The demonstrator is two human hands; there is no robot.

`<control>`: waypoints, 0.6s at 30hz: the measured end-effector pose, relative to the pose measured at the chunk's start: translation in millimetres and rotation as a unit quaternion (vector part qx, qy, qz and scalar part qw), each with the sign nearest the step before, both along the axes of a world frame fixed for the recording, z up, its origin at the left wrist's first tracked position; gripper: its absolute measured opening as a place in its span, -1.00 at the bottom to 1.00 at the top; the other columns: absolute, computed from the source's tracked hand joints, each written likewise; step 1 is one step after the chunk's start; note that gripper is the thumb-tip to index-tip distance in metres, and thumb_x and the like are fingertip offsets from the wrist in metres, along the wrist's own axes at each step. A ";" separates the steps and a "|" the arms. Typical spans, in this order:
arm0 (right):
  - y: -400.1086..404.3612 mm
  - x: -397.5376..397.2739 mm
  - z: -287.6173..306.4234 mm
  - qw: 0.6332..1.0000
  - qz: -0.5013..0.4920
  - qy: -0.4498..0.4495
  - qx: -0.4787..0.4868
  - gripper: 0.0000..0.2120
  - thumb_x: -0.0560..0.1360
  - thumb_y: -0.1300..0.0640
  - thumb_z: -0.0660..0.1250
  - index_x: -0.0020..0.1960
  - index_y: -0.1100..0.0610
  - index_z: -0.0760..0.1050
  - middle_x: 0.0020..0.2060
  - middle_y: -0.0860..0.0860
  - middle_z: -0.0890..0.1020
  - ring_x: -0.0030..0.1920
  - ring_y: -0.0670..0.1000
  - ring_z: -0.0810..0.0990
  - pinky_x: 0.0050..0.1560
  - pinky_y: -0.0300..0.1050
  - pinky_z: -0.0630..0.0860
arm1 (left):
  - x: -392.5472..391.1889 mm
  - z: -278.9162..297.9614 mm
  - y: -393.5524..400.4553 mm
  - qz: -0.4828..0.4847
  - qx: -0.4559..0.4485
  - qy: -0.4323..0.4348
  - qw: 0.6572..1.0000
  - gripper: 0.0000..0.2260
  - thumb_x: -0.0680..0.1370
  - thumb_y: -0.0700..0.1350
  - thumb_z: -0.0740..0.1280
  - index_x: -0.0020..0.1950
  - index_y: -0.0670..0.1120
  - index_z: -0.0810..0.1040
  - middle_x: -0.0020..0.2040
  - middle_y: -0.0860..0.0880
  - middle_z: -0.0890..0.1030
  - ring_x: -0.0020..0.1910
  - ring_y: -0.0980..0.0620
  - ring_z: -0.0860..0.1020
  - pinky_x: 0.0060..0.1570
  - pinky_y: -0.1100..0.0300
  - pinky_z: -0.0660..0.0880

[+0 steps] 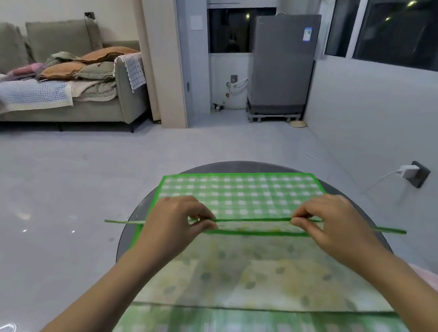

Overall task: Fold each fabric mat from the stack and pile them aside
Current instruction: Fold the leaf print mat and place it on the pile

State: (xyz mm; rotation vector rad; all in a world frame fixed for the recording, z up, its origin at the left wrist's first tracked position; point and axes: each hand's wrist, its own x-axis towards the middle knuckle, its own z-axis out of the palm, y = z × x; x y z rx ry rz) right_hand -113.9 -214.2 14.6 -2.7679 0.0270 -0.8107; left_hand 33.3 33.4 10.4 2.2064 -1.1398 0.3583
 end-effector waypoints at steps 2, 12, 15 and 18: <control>7.6 -15.1 -14.2 1.000 0.010 0.011 0.008 -0.92 0.37 0.01 0.37 -0.27 -0.02 0.58 -0.35 -0.20 0.60 -0.27 -0.18 0.46 -0.10 -0.32 0.31 | -14.1 -11.9 10.8 -0.004 0.012 0.019 1.000 -0.93 0.33 0.01 0.54 -0.25 0.08 0.68 -0.29 0.16 0.61 -0.23 0.18 0.53 -0.25 0.47 0.33; 20.5 -45.9 -80.0 0.990 0.023 0.139 0.015 -0.94 0.45 0.01 0.39 -0.18 -0.04 0.60 -0.28 -0.24 0.55 -0.17 -0.16 0.45 -0.05 -0.34 0.25 | -42.6 -72.0 28.6 -0.036 0.087 0.078 0.992 -0.88 0.35 0.10 0.48 -0.21 0.10 0.69 -0.32 0.31 0.48 -0.26 0.31 0.46 -0.13 0.26 0.45; 20.8 -51.2 -88.1 0.987 0.021 0.157 0.024 -0.91 0.47 -0.03 0.36 -0.16 -0.05 0.59 -0.26 -0.23 0.54 -0.14 -0.20 0.42 -0.03 -0.40 0.22 | -44.7 -81.2 30.4 -0.044 0.117 0.096 0.988 -0.93 0.38 0.02 0.50 -0.17 0.09 0.70 -0.29 0.29 0.49 -0.26 0.29 0.47 -0.14 0.34 0.41; 22.1 -53.6 -92.9 0.985 0.020 0.171 0.031 -0.90 0.46 -0.06 0.37 -0.14 -0.05 0.60 -0.26 -0.25 0.51 -0.12 -0.20 0.44 -0.01 -0.41 0.23 | -43.6 -87.1 30.5 -0.049 0.138 0.108 0.983 -0.90 0.37 0.08 0.49 -0.16 0.12 0.69 -0.27 0.27 0.51 -0.22 0.29 0.47 -0.10 0.29 0.44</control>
